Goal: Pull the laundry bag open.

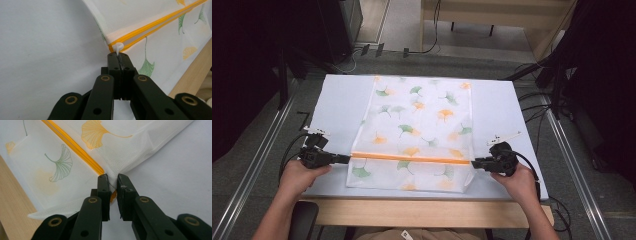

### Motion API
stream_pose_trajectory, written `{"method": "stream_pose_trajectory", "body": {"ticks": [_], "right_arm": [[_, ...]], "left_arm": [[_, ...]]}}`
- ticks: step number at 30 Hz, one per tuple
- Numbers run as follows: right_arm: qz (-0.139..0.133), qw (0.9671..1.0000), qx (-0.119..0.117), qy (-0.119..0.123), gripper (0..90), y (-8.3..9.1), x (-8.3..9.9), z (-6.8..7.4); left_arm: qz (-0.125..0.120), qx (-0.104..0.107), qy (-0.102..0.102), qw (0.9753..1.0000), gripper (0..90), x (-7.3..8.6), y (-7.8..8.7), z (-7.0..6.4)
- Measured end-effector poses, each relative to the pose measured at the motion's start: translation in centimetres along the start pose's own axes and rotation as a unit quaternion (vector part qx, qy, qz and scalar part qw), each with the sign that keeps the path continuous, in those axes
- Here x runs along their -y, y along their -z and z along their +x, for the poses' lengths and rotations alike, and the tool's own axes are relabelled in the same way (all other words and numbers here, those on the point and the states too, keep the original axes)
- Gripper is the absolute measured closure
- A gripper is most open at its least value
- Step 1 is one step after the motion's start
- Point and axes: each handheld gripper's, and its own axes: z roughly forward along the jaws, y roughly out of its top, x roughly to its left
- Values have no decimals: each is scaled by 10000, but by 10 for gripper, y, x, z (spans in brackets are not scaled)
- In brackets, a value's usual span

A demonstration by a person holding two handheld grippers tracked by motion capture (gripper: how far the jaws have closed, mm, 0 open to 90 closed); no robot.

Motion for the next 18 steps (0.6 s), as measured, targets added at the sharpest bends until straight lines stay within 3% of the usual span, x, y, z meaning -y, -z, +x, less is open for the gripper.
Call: {"method": "stream_pose_trajectory", "body": {"ticks": [11, 18], "right_arm": [[-78, 9997, 183, -134, 809, 1, 5, -16], [-91, 9991, 367, -189, 807, 1, 6, -19]], "left_arm": [[212, 123, -128, 9996, 900, -1, -11, -8], [180, 121, -132, 9997, 900, -2, -13, -10]]}}
